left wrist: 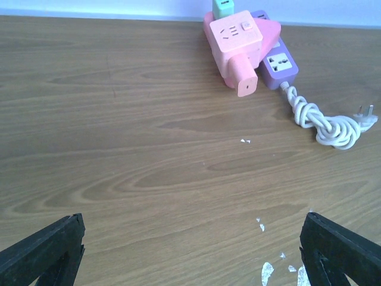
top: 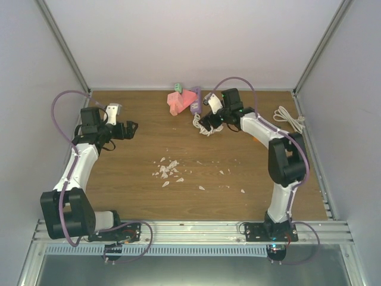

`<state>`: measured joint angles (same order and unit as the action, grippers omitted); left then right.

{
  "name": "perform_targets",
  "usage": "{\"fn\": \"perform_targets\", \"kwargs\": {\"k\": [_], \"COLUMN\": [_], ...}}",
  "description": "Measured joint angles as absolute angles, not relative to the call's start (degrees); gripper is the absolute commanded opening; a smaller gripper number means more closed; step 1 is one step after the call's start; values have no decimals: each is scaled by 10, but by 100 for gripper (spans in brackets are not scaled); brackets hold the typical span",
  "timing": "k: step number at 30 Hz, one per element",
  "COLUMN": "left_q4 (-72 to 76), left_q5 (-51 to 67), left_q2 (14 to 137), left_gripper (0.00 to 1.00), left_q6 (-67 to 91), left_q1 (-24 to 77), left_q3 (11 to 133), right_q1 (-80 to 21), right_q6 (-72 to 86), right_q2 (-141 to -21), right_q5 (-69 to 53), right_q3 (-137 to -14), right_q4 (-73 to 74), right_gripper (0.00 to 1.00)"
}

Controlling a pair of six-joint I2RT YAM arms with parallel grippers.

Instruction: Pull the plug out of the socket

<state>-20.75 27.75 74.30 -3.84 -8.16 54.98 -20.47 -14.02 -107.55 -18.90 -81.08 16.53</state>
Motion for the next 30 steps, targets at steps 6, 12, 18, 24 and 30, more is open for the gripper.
{"fn": "perform_targets", "kwargs": {"k": [6,12,18,24,30], "left_q4": [-196,-189,-186,-185,-185], "left_q5": [271,269,265,258,251], "left_q2": [736,733,733,733,733], "left_gripper": [99,99,99,99,99], "left_q6": [-31,-30,-29,-29,-29], "left_q1": [-80,-80,-80,-80,-80], "left_q3": [547,547,547,547,547], "right_q1": [-224,-232,-233,-242,-250], "right_q6": [-130,-119,-108,-101,-92], "right_q2": [-1180,-1253,-1298,-1323,-1341], "right_q5": [-163,-135,-118,-117,-126], "right_q3": [-901,-966,-1004,-1028,-1032], "right_q4": [183,197,201,206,210], "right_gripper": [92,81,69,62,50]}}
